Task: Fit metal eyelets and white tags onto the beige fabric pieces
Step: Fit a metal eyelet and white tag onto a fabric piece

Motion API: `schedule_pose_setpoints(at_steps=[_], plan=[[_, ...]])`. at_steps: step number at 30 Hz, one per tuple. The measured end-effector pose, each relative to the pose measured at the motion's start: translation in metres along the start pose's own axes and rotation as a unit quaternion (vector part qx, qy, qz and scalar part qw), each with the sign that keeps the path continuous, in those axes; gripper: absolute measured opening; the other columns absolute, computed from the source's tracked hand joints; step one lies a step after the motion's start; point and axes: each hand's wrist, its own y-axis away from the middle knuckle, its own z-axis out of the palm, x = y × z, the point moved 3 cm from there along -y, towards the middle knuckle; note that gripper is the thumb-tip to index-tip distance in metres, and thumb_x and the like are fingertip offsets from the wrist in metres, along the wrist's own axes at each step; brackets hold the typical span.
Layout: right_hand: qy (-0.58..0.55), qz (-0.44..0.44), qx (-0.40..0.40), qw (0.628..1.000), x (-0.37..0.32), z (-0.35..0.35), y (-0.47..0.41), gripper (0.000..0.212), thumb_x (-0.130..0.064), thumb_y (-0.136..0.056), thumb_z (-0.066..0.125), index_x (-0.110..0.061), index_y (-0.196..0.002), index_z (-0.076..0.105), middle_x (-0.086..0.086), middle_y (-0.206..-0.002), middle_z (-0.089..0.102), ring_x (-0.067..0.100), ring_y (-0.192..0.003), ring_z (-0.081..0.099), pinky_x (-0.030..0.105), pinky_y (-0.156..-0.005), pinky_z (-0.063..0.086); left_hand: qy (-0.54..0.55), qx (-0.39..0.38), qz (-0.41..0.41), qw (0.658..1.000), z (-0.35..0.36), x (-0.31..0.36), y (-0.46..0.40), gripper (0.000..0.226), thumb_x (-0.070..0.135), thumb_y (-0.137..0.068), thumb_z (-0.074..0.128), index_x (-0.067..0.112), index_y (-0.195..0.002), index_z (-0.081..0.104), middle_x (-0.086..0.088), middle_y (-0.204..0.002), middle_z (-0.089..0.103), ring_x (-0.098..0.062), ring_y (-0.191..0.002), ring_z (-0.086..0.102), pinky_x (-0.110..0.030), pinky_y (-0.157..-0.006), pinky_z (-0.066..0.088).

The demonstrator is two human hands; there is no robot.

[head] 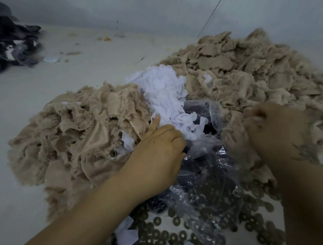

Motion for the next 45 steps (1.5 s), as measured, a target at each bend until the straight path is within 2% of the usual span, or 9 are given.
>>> schedule_pose_setpoints(at_steps=[6, 10, 14, 18, 22, 29, 35, 39, 45], plan=[[-0.283, -0.081, -0.046, 0.955, -0.05, 0.006, 0.025, 0.018, -0.014, -0.086, 0.071, -0.032, -0.09, 0.072, -0.02, -0.084, 0.07, -0.007, -0.084, 0.067, 0.006, -0.071, 0.05, 0.313, 0.024, -0.115, 0.942, -0.004, 0.014, -0.011, 0.075, 0.045, -0.082, 0.074, 0.03, -0.144, 0.036, 0.015, -0.133, 0.05, 0.005, -0.113, 0.049, -0.008, -0.089, 0.041], [-0.472, -0.06, -0.148, 0.867, -0.061, 0.013, 0.033, 0.035, 0.01, -0.092, 0.055, -0.019, -0.103, 0.07, -0.003, -0.097, 0.076, 0.01, -0.092, 0.073, 0.025, -0.075, 0.06, 0.506, 0.078, -0.231, 0.827, 0.0, 0.011, -0.021, 0.04, 0.017, -0.082, 0.078, 0.021, -0.116, 0.06, 0.006, -0.103, 0.07, -0.011, -0.09, 0.069, -0.036, -0.074, 0.06], [-0.389, -0.098, -0.105, 0.91, -0.057, 0.014, 0.032, 0.047, 0.015, -0.086, 0.055, -0.026, -0.107, 0.068, -0.009, -0.105, 0.072, -0.001, -0.1, 0.067, 0.017, -0.079, 0.056, 0.648, 0.136, -0.327, 0.674, 0.003, -0.002, -0.016, 0.019, -0.004, -0.091, 0.056, 0.005, -0.102, 0.068, -0.02, -0.098, 0.073, -0.04, -0.086, 0.069, -0.051, -0.078, 0.057], [-0.31, -0.091, -0.138, 0.936, -0.052, 0.018, 0.03, 0.047, -0.025, -0.086, 0.074, -0.039, -0.128, 0.057, -0.028, -0.119, 0.057, -0.02, -0.11, 0.051, 0.003, -0.083, 0.046, 0.799, 0.134, -0.338, 0.479, -0.007, -0.013, -0.011, 0.027, -0.009, -0.078, 0.053, 0.001, -0.097, 0.069, -0.017, -0.099, 0.075, -0.03, -0.09, 0.073, -0.038, -0.07, 0.062], [-0.384, -0.025, -0.281, 0.879, -0.055, 0.031, 0.037, 0.058, -0.067, -0.075, 0.059, -0.045, -0.13, 0.058, -0.025, -0.112, 0.069, -0.008, -0.106, 0.063, 0.03, -0.095, 0.051, 0.84, 0.101, -0.325, 0.422, -0.02, -0.015, -0.006, 0.045, -0.005, -0.057, 0.043, -0.002, -0.095, 0.068, -0.019, -0.096, 0.072, -0.032, -0.086, 0.073, -0.045, -0.073, 0.062], [-0.398, -0.113, -0.322, 0.851, -0.063, 0.033, 0.047, 0.07, -0.02, -0.093, 0.066, -0.047, -0.148, 0.032, -0.031, -0.145, 0.044, -0.016, -0.133, 0.037, 0.013, -0.102, 0.037, 0.817, 0.067, -0.33, 0.468, -0.024, -0.016, 0.009, 0.044, -0.015, -0.04, 0.037, -0.005, -0.072, 0.065, -0.018, -0.069, 0.063, -0.034, -0.066, 0.069, -0.04, -0.061, 0.06], [-0.363, -0.192, -0.317, 0.855, -0.078, 0.023, 0.059, 0.088, -0.047, -0.067, 0.083, -0.039, -0.144, 0.043, -0.026, -0.128, 0.061, -0.009, -0.112, 0.06, 0.007, -0.085, 0.049, 0.84, 0.072, -0.309, 0.439, -0.029, -0.015, 0.005, 0.039, 0.001, -0.068, 0.054, -0.003, -0.103, 0.071, -0.027, -0.107, 0.067, -0.041, -0.101, 0.068, -0.056, -0.092, 0.053], [-0.446, -0.005, -0.285, 0.849, -0.072, 0.042, 0.053, 0.018, -0.015, -0.09, 0.069, -0.026, -0.104, 0.069, -0.003, -0.093, 0.076, 0.015, -0.087, 0.072, 0.029, -0.074, 0.056, 0.867, 0.098, -0.266, 0.411, -0.034, -0.012, 0.004, 0.036, -0.005, -0.08, 0.048, -0.006, -0.115, 0.057, -0.026, -0.111, 0.066, -0.04, -0.099, 0.068, -0.044, -0.076, 0.06], [-0.404, 0.147, -0.378, 0.82, -0.059, 0.054, 0.051, 0.033, -0.018, -0.081, 0.068, 0.004, -0.105, 0.063, 0.03, -0.095, 0.066, 0.046, -0.087, 0.065, 0.048, -0.08, 0.052, 0.387, 0.138, -0.192, 0.891, -0.044, -0.022, 0.016, 0.066, 0.005, -0.078, 0.07, 0.03, -0.135, 0.048, 0.007, -0.124, 0.055, -0.003, -0.105, 0.055, -0.02, -0.084, 0.051]])
